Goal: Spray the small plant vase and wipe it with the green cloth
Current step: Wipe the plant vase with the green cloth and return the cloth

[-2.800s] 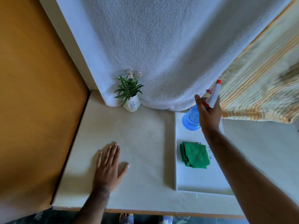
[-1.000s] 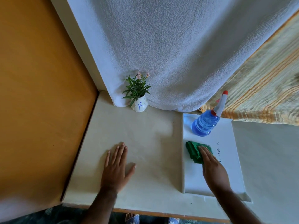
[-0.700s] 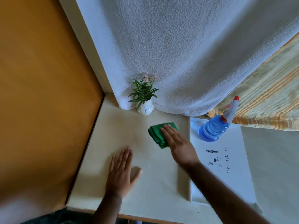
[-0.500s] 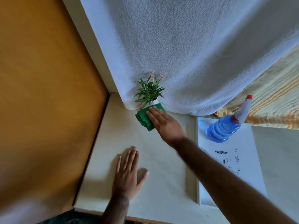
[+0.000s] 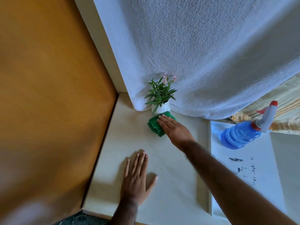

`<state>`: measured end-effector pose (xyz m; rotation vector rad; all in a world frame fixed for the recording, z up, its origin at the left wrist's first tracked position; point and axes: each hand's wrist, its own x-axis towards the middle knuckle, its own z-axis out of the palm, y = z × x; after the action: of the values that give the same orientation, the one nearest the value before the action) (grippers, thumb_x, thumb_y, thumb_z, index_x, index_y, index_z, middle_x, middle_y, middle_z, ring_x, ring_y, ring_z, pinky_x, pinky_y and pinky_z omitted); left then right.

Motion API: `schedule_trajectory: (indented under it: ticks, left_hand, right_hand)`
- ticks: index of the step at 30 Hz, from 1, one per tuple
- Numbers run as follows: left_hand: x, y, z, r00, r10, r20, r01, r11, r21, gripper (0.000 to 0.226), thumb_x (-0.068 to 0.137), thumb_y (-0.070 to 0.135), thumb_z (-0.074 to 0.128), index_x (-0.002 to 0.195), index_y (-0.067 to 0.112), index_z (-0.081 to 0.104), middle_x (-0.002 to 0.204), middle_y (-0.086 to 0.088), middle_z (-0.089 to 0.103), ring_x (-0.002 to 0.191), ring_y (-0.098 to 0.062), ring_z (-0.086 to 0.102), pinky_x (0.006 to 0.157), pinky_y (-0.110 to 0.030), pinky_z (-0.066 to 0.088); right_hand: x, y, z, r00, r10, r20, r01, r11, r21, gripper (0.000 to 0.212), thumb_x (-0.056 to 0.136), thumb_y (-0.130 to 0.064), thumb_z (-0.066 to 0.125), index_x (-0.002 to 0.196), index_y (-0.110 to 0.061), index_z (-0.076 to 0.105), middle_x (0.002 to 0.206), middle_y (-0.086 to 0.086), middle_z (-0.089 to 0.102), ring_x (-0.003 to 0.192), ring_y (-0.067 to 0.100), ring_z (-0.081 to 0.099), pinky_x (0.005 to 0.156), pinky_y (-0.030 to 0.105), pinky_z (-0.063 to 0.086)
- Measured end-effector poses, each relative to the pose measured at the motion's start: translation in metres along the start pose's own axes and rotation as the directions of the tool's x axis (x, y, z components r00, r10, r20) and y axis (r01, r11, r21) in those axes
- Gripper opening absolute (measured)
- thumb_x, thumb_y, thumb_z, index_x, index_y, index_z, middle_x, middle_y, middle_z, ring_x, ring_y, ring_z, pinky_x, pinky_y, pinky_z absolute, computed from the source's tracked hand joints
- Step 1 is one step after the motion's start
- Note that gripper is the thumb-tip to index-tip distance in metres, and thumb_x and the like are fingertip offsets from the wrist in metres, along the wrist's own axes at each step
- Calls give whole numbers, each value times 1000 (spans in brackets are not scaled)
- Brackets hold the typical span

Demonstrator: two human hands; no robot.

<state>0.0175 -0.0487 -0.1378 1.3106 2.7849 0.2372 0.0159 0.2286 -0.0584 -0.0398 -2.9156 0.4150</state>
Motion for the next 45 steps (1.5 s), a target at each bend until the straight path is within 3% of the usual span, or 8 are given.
schedule_trajectory:
  ticks: [4, 10, 17, 21, 25, 28, 39, 45]
  left_hand:
    - [-1, 0, -2, 1000, 1, 4, -1, 1000, 9, 93, 95, 70, 50, 163, 11, 30, 174, -8, 28, 160, -25, 27, 124, -59, 32]
    - [0, 1, -2, 1000, -9, 12, 9, 1000, 11, 93, 94, 70, 51, 163, 11, 31, 173, -8, 29, 160, -24, 28, 124, -59, 34]
    - [1, 1, 1, 1000, 1, 3, -1, 1000, 4, 92, 96, 70, 48, 164, 12, 29, 174, -7, 28, 160, -24, 27, 126, -56, 25]
    - [-1, -1, 2, 1000, 1, 4, -1, 1000, 3, 92, 96, 70, 48, 164, 12, 29, 174, -6, 28, 160, -23, 27, 126, -56, 26]
    - [0, -2, 2, 1000, -4, 10, 4, 1000, -3, 92, 96, 71, 47, 165, 13, 27, 175, -6, 27, 161, -23, 25, 127, -56, 26]
    - [0, -2, 2, 1000, -2, 14, 2, 1000, 0, 93, 95, 71, 49, 164, 13, 28, 174, -6, 27, 161, -23, 25, 127, -56, 26]
    - [-1, -2, 3, 1000, -5, 18, 5, 1000, -5, 92, 96, 72, 45, 165, 13, 27, 175, -6, 26, 161, -23, 25, 127, -55, 24]
    - [1, -2, 3, 1000, 0, 7, 0, 1000, -15, 92, 96, 72, 45, 164, 13, 28, 174, -6, 28, 161, -24, 26, 127, -56, 25]
  right_hand:
    - [3, -4, -4, 996, -29, -81, 29, 1000, 4, 52, 89, 13, 62, 140, 4, 56, 147, 21, 54, 136, 39, 52, 109, 52, 45]
    - [21, 2, -15, 972, -165, -164, 154, 985, -83, 42, 98, 2, 45, 137, 2, 59, 143, 18, 59, 135, 34, 54, 113, 47, 42]
    - [5, 25, 8, 995, -48, -91, 52, 998, 47, 58, 87, 19, 61, 142, 0, 56, 150, 15, 53, 140, 34, 47, 115, 43, 34]
    - [-5, 21, 19, 996, 60, -63, -54, 994, 98, 65, 84, 19, 63, 144, -5, 55, 151, 12, 52, 140, 28, 47, 109, 42, 46]
    - [2, 17, 13, 982, 102, -159, -88, 992, 94, 56, 94, 5, 45, 147, -10, 50, 154, 7, 49, 144, 21, 40, 119, 22, 23]
    - [12, 17, 8, 976, 96, -197, -81, 993, 83, 52, 98, -2, 37, 148, -10, 50, 153, 7, 50, 144, 22, 42, 121, 30, 27]
    - [-9, 22, 28, 983, 161, -89, -147, 979, 140, 59, 88, 12, 61, 143, -9, 57, 148, 10, 56, 137, 30, 51, 105, 47, 50]
    - [10, 15, 10, 973, 32, -229, -14, 997, 78, 50, 98, 1, 39, 145, -9, 54, 150, 7, 54, 142, 22, 45, 120, 31, 30]
